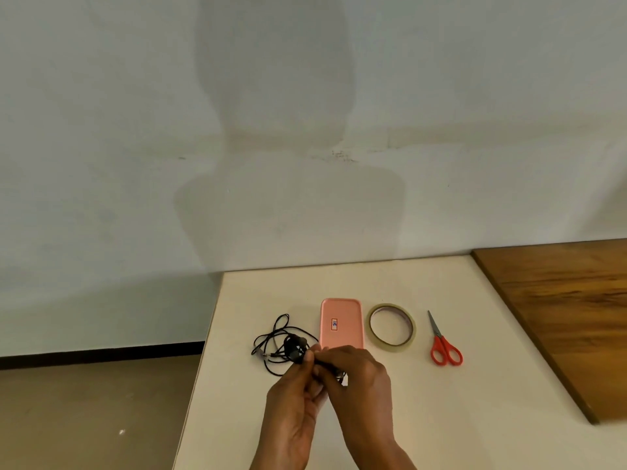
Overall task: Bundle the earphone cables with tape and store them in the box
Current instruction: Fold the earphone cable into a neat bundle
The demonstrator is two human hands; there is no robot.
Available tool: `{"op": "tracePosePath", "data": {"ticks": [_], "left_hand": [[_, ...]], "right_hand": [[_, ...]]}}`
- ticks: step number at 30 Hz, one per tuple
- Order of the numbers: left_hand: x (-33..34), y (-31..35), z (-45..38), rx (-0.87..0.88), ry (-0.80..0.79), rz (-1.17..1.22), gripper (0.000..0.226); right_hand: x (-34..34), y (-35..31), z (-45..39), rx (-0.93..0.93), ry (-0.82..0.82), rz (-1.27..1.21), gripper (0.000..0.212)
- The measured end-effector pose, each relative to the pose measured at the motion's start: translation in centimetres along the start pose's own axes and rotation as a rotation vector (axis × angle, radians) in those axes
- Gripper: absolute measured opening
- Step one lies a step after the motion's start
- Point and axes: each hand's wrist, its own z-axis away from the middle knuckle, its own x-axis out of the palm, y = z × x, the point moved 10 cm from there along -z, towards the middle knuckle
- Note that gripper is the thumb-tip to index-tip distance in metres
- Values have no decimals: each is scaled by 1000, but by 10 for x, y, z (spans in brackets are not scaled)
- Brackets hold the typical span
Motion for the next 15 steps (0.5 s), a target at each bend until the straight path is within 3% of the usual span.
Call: {"op": "tracePosePath", "data": {"ticks": [8,15], "left_hand": [[3,-7,-5,-54,-71,-128,25],[-5,-9,-8,17,-14,-424,21]], "right_hand": [[1,9,-4,-3,-135,41,19],[-2,13,-2,2,-90,25,18]]}}
